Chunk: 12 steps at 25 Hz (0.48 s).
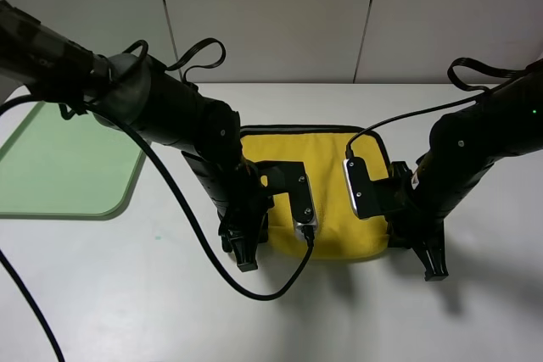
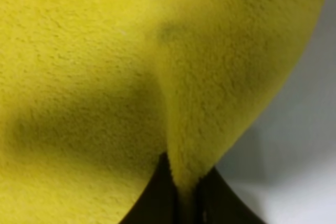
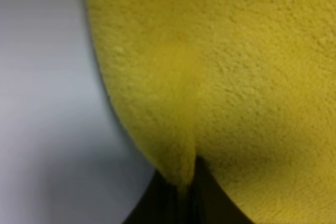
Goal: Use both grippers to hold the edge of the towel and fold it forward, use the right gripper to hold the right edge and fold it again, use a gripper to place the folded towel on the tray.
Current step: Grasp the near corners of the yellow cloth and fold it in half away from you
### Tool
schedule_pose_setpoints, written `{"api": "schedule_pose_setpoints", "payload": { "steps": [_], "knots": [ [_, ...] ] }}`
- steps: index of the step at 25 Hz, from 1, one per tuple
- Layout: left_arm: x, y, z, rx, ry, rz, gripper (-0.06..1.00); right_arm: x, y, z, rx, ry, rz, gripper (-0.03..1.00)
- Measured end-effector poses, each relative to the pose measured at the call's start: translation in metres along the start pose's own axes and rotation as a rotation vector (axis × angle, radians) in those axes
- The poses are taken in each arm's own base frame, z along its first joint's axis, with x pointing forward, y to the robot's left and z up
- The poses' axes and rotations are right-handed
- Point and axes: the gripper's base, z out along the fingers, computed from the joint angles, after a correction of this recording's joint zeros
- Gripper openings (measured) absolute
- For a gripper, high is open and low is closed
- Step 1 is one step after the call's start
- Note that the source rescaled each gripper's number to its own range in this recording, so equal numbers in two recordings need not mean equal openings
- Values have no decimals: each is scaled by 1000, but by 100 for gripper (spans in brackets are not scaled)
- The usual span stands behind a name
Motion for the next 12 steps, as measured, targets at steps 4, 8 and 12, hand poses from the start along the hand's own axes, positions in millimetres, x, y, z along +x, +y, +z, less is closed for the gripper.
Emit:
{"api": "schedule_pose_setpoints", "payload": {
  "steps": [4,8,12],
  "knots": [
    [0,0,0,-1,1,3,0,0,0,-1,6,-2,0,0],
    [0,0,-1,-2,0,3,0,0,-1,-3,13,-5,16,0],
    [0,0,-4,-1,0,7,0,0,0,-4,14,-8,46,0]
  ]
}}
